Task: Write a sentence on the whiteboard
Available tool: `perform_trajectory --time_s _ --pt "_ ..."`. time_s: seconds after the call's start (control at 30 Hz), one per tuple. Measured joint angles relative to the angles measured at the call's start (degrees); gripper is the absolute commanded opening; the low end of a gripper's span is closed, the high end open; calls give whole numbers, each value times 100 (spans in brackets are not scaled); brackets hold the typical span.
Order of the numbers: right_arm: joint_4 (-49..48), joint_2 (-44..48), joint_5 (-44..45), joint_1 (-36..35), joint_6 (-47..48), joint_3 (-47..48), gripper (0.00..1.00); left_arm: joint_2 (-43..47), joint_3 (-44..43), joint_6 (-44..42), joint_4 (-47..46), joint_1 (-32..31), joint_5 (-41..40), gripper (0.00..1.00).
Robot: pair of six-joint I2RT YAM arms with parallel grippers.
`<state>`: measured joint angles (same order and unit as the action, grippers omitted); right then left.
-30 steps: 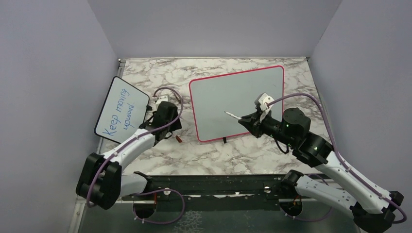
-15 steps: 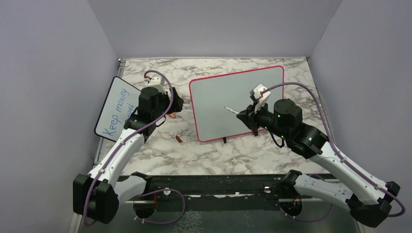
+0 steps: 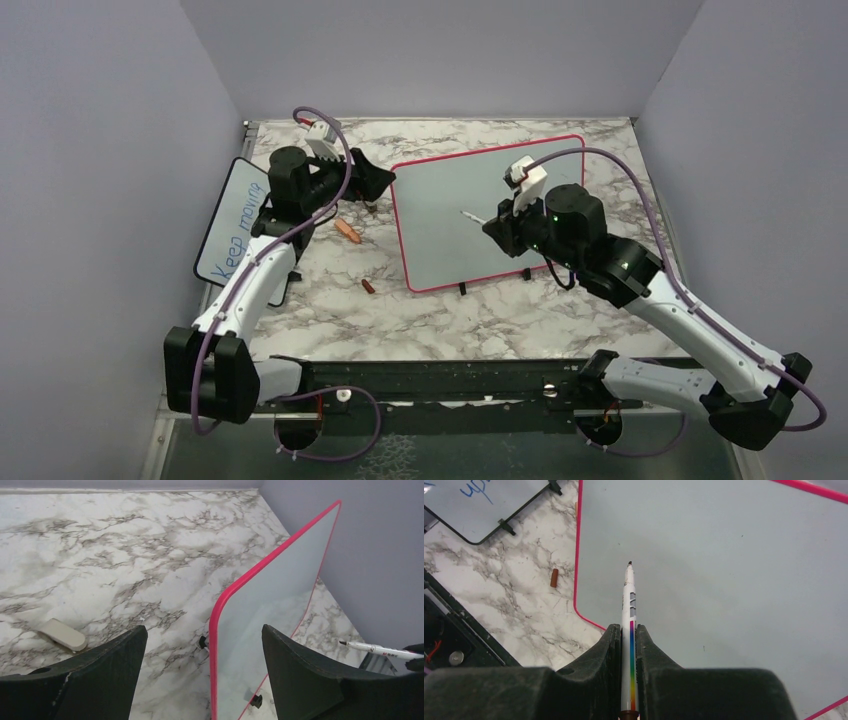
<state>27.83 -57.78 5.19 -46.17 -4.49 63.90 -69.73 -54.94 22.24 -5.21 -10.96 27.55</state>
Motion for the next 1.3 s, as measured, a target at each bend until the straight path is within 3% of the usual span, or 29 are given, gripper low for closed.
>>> perform_trajectory --time_s 0.27,0.77,0.93,1.0,1.1,1.3 --pt "55 -116 284 -105 -46 293 0 -896 -337 345 -636 83 1222 83" --pt "9 -330 584 -431 -61 334 0 -1650 -839 321 -988 85 2315 58" --pt "-81 -341 592 -457 -57 334 0 -1742 -839 291 -1016 90 2546 43" --pt "-133 -348 588 -466 -55 334 0 -1742 -839 275 -1045 101 2632 31" --pt "-304 -339 584 -479 -2 297 0 -1742 -839 229 -1102 111 2730 19" --pt "-527 -332 564 -501 138 236 1 -1735 -796 190 -1233 122 2865 4"
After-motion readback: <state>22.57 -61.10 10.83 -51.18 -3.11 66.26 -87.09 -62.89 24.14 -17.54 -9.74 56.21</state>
